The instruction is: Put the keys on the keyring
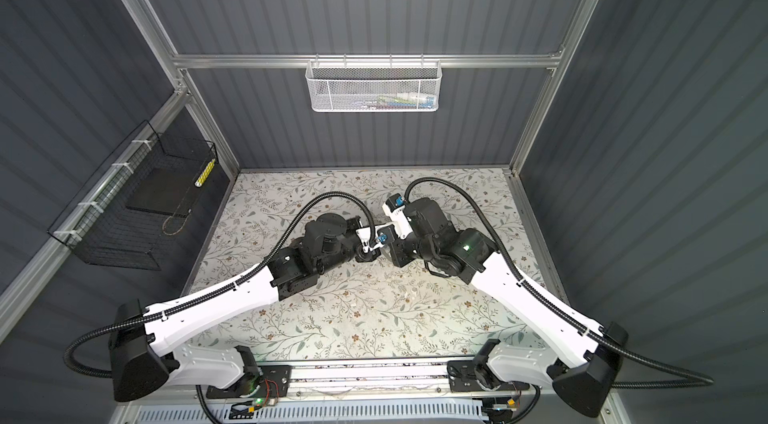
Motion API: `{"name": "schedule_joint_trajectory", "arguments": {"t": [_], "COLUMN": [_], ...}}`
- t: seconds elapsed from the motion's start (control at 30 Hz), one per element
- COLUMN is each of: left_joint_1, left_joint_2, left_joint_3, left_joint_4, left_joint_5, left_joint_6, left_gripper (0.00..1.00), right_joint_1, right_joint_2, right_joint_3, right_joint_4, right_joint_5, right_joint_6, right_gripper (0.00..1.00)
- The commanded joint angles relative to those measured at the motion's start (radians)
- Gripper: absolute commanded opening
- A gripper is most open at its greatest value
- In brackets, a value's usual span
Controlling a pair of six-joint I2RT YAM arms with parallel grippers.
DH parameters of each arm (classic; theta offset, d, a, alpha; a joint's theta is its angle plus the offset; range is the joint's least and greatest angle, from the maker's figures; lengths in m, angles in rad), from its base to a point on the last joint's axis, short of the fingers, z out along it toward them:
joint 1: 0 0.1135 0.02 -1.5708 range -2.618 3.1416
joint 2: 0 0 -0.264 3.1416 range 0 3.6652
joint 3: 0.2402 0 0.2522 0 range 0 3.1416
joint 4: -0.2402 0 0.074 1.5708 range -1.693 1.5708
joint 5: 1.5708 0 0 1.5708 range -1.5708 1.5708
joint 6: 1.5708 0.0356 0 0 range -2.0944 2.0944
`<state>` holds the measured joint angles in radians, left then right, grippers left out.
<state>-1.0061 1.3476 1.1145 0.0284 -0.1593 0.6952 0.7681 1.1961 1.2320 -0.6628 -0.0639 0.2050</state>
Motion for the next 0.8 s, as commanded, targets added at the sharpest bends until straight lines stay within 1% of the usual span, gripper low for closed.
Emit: {"name": "schedule_joint_trajectory", "arguments": {"t": [0.0, 0.1, 0.17, 0.27, 0.3, 0.37, 0.43, 0.5, 0.63, 0.77], "left_joint_1": [-0.009, -0.008, 0.001, 0.052, 0.082, 0.128, 0.163, 0.182, 0.206, 0.242], "left_joint_2": [0.018, 0.004, -0.008, -0.040, -0.055, -0.082, -0.091, -0.093, -0.078, -0.056], "left_joint_3": [0.020, 0.000, -0.020, -0.086, -0.115, -0.191, -0.246, -0.295, -0.362, -0.415], "left_joint_4": [0.037, 0.070, 0.102, 0.200, 0.243, 0.377, 0.483, 0.598, 0.776, 0.953], "left_joint_5": [0.038, 0.042, 0.055, 0.129, 0.174, 0.255, 0.317, 0.359, 0.410, 0.467], "left_joint_6": [-0.050, -0.099, -0.131, -0.219, -0.257, -0.325, -0.381, -0.415, -0.475, -0.552], "left_gripper": [0.00, 0.00, 0.00, 0.00, 0.00, 0.00, 0.00, 0.00, 0.00, 0.00], "right_joint_1": [0.019, 0.019, 0.020, 0.019, 0.020, 0.019, 0.020, 0.019, 0.017, -0.008], "right_joint_2": [0.004, -0.009, -0.024, -0.065, -0.070, -0.121, -0.142, -0.159, -0.186, -0.229], "right_joint_3": [0.006, -0.005, -0.022, -0.061, -0.076, -0.101, -0.116, -0.120, -0.104, -0.112], "right_joint_4": [0.066, 0.078, 0.104, 0.143, 0.153, 0.175, 0.189, 0.191, 0.145, 0.106], "right_joint_5": [-0.091, -0.074, -0.085, -0.072, -0.071, -0.071, -0.079, -0.082, -0.063, -0.027], "right_joint_6": [-0.009, -0.011, -0.021, -0.041, -0.051, -0.065, -0.083, -0.102, -0.152, -0.209], "right_gripper": [0.00, 0.00, 0.00, 0.15, 0.18, 0.22, 0.32, 0.39, 0.46, 0.47]}}
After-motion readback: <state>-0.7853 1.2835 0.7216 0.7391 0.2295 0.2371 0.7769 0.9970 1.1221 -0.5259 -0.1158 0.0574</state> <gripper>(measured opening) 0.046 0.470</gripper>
